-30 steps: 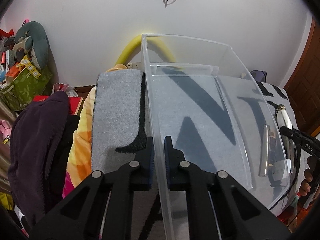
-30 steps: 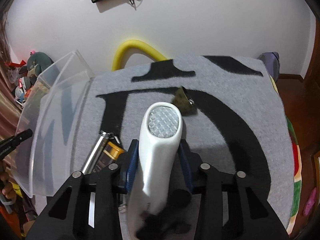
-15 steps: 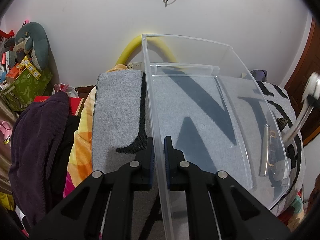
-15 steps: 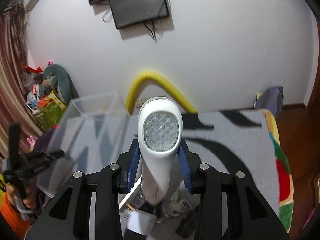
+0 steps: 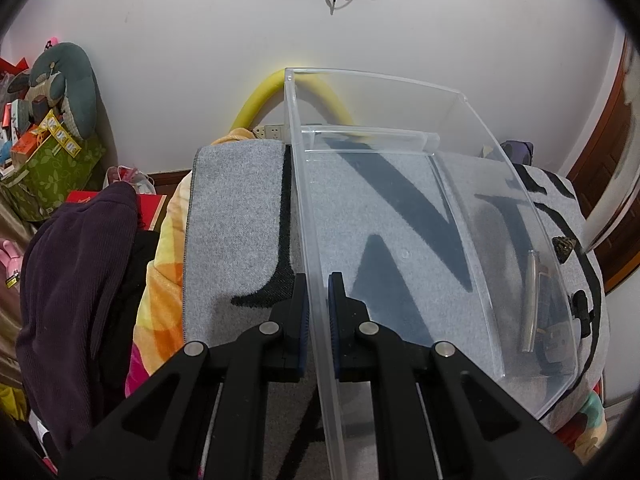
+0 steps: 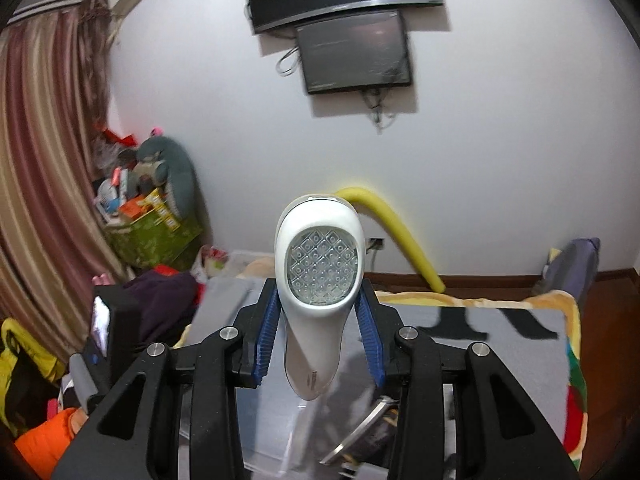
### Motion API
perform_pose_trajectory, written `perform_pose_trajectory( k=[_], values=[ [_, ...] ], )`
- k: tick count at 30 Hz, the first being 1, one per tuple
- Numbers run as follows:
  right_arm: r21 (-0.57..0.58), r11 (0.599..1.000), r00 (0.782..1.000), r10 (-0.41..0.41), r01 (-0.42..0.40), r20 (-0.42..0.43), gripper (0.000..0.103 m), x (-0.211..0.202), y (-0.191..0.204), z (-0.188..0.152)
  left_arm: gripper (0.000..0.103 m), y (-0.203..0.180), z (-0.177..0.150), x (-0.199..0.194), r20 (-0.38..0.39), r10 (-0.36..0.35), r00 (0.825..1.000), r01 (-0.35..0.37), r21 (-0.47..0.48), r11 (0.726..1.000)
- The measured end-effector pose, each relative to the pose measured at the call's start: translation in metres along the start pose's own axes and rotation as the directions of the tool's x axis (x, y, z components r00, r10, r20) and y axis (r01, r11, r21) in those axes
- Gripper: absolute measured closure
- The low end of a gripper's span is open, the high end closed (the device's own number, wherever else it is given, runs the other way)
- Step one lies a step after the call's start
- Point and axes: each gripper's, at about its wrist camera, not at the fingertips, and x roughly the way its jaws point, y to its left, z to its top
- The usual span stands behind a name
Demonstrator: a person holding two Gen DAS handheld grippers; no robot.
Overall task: Organize rigid objects
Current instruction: 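Lower the white device into the clear box and open the right gripper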
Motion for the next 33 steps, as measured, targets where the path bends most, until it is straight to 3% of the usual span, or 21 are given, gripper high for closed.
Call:
perform_pose_trajectory(
  k=[7, 13, 23, 29, 33],
  values=[
    [-0.081, 0.996, 0.987, 0.013, -0.026, -0.159, 0.068, 0.057, 0.03, -0.017, 0.095, 0.0, 0.002, 0.001, -0.001, -0.006, 1.0, 0.006, -0.005, 1.0],
    [-0.154, 0.988, 0.96, -0.027, -0.017, -0.28, 0.068, 0.108, 0.05, -0.037, 0.095, 0.0, 0.001, 0.001, 0.001, -0.009, 1.0, 0.009, -0.001, 1.0],
    [-0.206, 0.978, 0.908, -0.097, 0.012, -0.408, 0.068, 0.155, 0.055, -0.059, 0.094, 0.001, 0.002, 0.001, 0.003, -0.018, 1.0, 0.019, -0.004, 1.0],
    [-0.246, 0.969, 0.914, -0.1, 0.001, -0.393, 0.067, 0.139, 0.06, -0.064, 0.094, 0.001, 0.003, 0.001, -0.001, -0.02, 1.0, 0.02, -0.008, 1.0],
    [-0.227, 0.974, 0.938, -0.083, 0.004, -0.338, 0.054, 0.105, 0.047, -0.058, 0.094, 0.002, 0.003, 0.001, -0.003, -0.016, 1.0, 0.016, -0.006, 1.0]
  ],
)
